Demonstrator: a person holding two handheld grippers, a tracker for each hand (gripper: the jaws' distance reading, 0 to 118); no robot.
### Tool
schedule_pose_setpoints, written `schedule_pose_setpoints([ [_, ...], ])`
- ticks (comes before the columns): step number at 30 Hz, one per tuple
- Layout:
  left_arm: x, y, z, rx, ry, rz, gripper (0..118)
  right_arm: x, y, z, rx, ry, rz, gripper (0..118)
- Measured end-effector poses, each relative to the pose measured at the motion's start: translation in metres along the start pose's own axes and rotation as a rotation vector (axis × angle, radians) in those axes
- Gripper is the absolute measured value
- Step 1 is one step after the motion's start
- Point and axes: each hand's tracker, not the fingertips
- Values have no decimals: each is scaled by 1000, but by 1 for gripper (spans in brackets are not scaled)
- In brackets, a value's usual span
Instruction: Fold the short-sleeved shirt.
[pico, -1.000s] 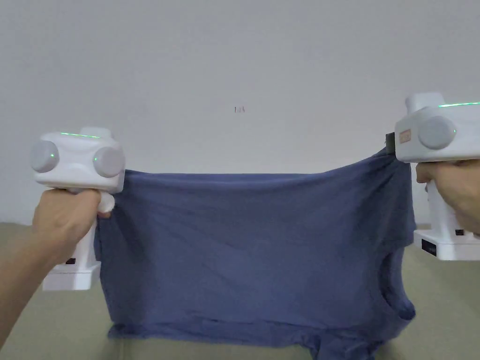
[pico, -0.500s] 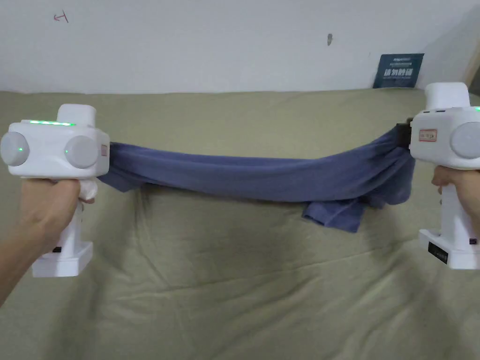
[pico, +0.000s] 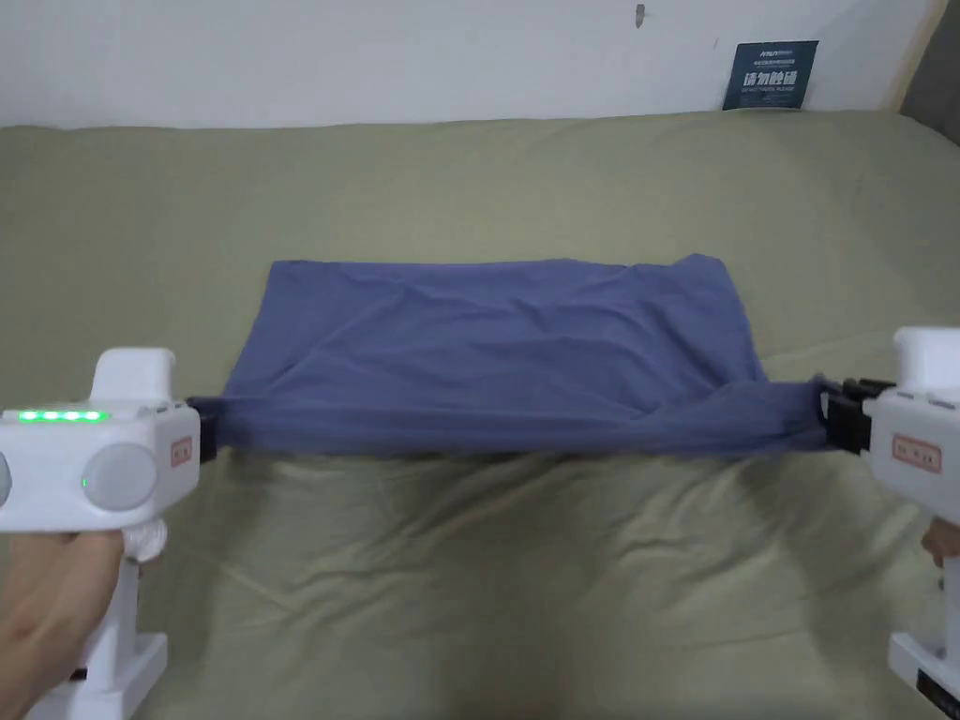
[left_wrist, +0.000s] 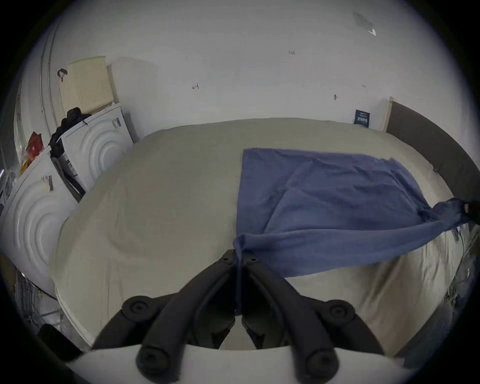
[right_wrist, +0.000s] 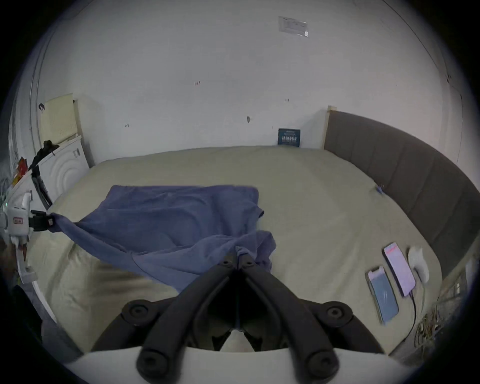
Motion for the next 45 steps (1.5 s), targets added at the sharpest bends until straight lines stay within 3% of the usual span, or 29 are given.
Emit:
schedule_pose_setpoints([
  [11,-12,-97,52,-65,-48,32,2,11,-98,53,-91,14,-44,0],
  [21,-18,-88,49,-104,-75,71,2,20,-100,32,-130,25,-75,0],
  [22,-18,-88,49,-112,-83,73,9,21,-99,31,-132,24,-74,0],
  [23,-19,-87,49,-116,-85,74,29,22,-98,30,-140,30,-77,4],
  [24,-20,-85,49,-125,-82,67,65,21,-96,30,-148,22,-85,19],
  [25,-22,-84,50,-127,-86,66,114,21,-93,30,-148,15,-89,73],
  [26,-24,-85,51,-130,-85,68,118,23,-91,31,-144,7,-95,112],
  [27,-27,-85,56,-117,-70,77,115,23,-88,35,-150,6,-102,116],
  [28,-31,-84,62,-83,-56,86,114,25,-87,41,-137,4,-107,108],
  [30,-38,-82,67,-79,-59,124,113,22,-82,46,-104,-1,-110,108],
  [31,-40,-81,70,-66,-50,146,107,21,-78,48,-105,-2,-109,106],
  [32,-43,-80,73,-68,-60,147,94,19,-75,51,-90,-4,-106,102],
  [33,-44,-79,77,-59,-63,152,69,16,-72,54,-82,-4,-102,89],
  [34,-43,-79,80,-47,-54,153,12,14,-71,57,-73,-3,-98,47],
  [35,-43,-79,82,-39,-48,152,0,8,-63,64,-60,-6,-94,0],
  [38,-46,-80,89,-25,-88,176,0,-4,-57,78,0,-22,-94,0],
  [40,-45,-82,94,-22,-93,171,0,8,-62,64,-21,17,-103,0],
  [45,-41,-83,88,-69,-129,120,0,8,-63,56,-31,1,-46,0],
])
